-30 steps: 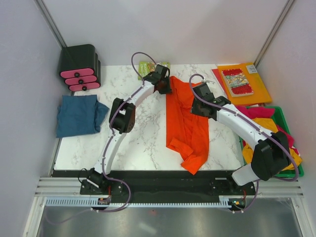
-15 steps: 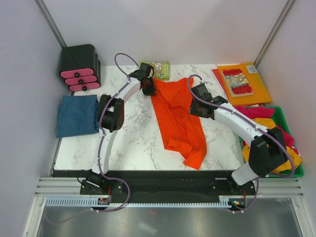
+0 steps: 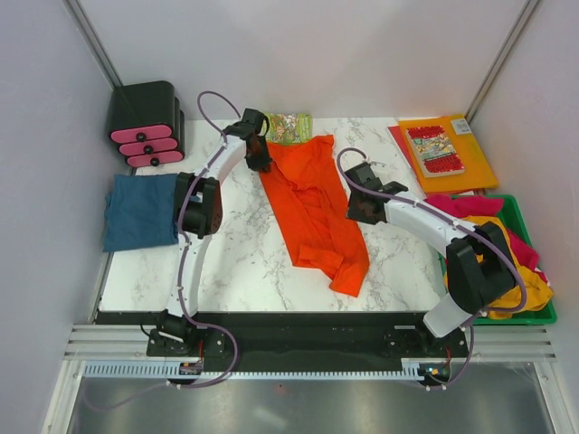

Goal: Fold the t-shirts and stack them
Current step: Grab the bottom of the folded rectangular tshirt with both arms

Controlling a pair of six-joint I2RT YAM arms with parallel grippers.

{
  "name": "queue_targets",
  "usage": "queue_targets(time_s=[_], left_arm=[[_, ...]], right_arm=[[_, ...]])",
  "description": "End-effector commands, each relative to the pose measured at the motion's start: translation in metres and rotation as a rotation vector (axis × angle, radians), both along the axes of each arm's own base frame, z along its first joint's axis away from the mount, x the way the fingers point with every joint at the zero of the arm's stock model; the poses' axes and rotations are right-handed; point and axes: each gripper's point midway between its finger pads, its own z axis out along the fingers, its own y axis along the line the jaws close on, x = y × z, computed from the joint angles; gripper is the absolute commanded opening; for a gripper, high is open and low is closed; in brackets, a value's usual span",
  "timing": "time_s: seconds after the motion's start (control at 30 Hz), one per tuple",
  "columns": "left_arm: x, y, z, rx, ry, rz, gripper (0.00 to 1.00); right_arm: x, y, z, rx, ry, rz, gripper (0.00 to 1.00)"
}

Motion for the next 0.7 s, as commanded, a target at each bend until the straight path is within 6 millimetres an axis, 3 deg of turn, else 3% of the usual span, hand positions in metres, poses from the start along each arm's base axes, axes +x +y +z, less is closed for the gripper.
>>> queue_targets(time_s=[0.0,0.13,0.17,0.2,0.23,0.33,0.47,0.67], left_arm=[[-0.006,-0.003,0.031,0.011,-0.029,-0.033,0.22],[-0.025,-0.024,0.075,-0.017,-0.117,-0.065,0.30],[-0.037,-0.025,0.069,-0.013,-0.094,-0.074,0.30],[-0.045,-0.035,0.084,-0.026,-0.119,-0.098,0.30],[-0.052,-0.041,0.085,-0.028,-0.117,-0.116,0.30],[-0.074,-0.053,0.068,0.001,-0.076,-0.158,0.28],[-0.098,-0.063,0.027,0.023,0.019,-0.186,0.26],[-0.108,-0.083,-0.018,0.069,0.085,-0.229,0.25]], right_arm=[[-0.008,-0.010,-0.011,-0.033,0.006,-0.015,0.44],[-0.011,-0.013,-0.001,-0.027,-0.026,-0.005,0.45],[-0.012,-0.013,-0.001,-0.027,-0.025,0.000,0.45],[-0.012,-0.013,0.000,-0.024,-0.031,0.003,0.45],[-0.015,-0.014,-0.004,-0.028,-0.021,0.004,0.45],[-0.023,-0.011,-0.021,-0.015,0.025,0.023,0.44],[-0.039,-0.014,-0.049,-0.022,0.100,0.024,0.43],[-0.059,-0.024,-0.072,-0.051,0.165,0.016,0.43]])
